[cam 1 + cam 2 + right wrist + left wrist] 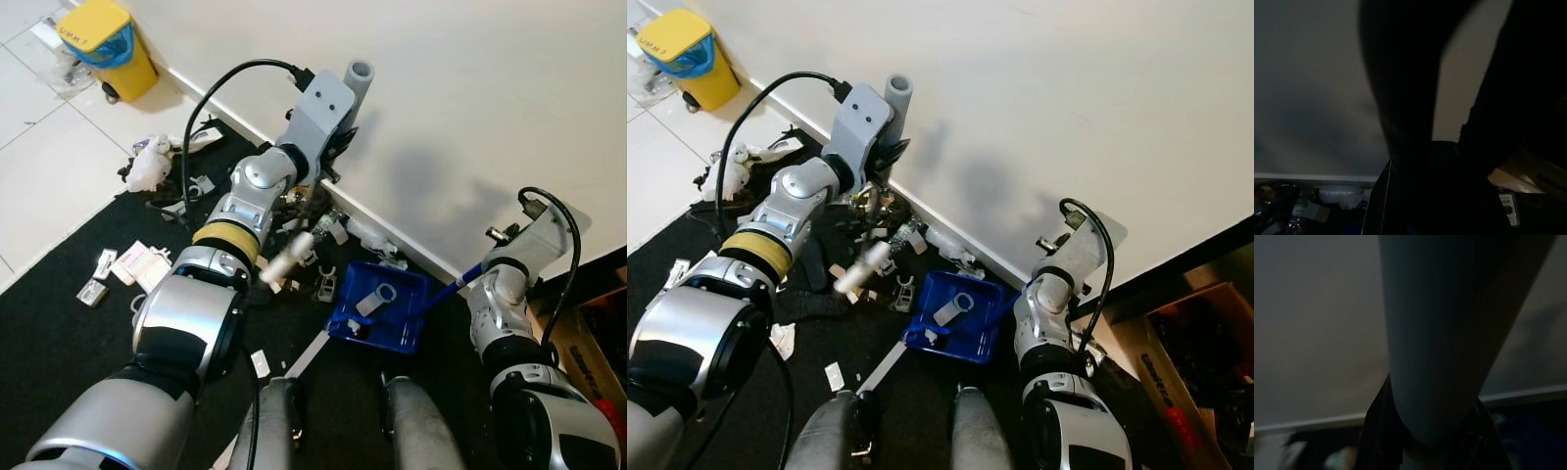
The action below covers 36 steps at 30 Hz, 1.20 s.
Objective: Sweep floor
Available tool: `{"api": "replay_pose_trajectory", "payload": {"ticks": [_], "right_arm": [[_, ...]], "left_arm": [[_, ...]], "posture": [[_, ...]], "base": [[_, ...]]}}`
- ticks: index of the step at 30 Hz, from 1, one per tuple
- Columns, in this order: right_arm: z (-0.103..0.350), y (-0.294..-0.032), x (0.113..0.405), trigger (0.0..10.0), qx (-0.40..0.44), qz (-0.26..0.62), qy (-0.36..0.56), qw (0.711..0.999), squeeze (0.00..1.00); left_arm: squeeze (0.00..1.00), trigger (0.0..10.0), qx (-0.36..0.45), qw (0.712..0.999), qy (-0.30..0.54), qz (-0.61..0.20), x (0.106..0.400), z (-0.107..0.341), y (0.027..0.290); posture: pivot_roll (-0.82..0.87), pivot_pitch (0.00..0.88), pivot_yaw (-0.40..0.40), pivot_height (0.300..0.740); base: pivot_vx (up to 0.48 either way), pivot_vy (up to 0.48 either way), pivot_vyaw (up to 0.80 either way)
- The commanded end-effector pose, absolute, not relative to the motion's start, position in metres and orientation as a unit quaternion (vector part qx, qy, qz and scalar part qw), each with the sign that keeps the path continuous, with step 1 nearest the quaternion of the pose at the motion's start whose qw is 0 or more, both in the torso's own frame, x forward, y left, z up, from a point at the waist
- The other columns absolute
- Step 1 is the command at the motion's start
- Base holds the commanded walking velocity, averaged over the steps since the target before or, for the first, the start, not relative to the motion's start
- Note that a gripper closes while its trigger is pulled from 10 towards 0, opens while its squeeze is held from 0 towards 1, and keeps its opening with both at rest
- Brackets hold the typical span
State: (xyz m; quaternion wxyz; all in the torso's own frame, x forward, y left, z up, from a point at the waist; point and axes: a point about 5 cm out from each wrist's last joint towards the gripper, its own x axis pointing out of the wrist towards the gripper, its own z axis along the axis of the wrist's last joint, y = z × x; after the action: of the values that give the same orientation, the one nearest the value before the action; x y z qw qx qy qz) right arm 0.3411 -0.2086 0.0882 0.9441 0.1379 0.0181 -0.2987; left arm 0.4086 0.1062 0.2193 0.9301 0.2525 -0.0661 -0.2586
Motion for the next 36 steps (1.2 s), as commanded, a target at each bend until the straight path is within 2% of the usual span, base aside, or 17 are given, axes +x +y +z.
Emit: {"api": "replay_pose_trajectory", "payload": {"ticks": [1,11,16,19,25,30,36], "right_arm": [[0.068,-0.202,0.333,10.0,0.144,-0.292,0.062,0.943,0.00],[0.067,-0.201,0.331,10.0,0.131,-0.284,0.056,0.948,0.00],[0.066,-0.202,0.327,10.0,0.127,-0.286,0.052,0.948,0.00],[0.065,-0.203,0.326,10.0,0.125,-0.287,0.052,0.948,0.00],[0.063,-0.205,0.323,10.0,0.124,-0.290,0.052,0.948,0.00],[0.062,-0.204,0.323,10.0,0.125,-0.289,0.054,0.948,0.00],[0.061,-0.200,0.324,10.0,0.127,-0.283,0.059,0.949,0.00]], "left_arm": [[0.00,10.0,0.274,0.927,-0.086,-0.243,0.409,0.222,0.110],[0.00,10.0,0.304,0.927,-0.097,-0.200,0.397,0.180,0.096],[0.00,10.0,0.299,0.926,-0.097,-0.210,0.386,0.159,0.071],[0.00,10.0,0.272,0.934,-0.099,-0.210,0.382,0.156,0.060],[0.00,10.0,0.142,0.961,-0.091,-0.220,0.374,0.155,0.029],[0.00,10.0,0.092,0.965,-0.096,-0.227,0.371,0.161,0.016],[0.00,10.0,-0.002,0.960,-0.103,-0.261,0.369,0.184,-0.014]], "posture": [[-0.07,0.294,0.025,0.740],[-0.11,0.308,0.013,0.740],[-0.12,0.313,0.012,0.740],[-0.13,0.314,0.014,0.740],[-0.12,0.311,0.018,0.740],[-0.11,0.311,0.016,0.740],[-0.10,0.307,0.016,0.740]], "base": [[0.000,0.000,0.00],[0.000,0.000,0.00],[0.000,0.000,0.00],[0.000,0.000,0.00],[0.000,0.000,0.00],[0.000,0.000,0.00],[0.000,0.000,0.00]]}}
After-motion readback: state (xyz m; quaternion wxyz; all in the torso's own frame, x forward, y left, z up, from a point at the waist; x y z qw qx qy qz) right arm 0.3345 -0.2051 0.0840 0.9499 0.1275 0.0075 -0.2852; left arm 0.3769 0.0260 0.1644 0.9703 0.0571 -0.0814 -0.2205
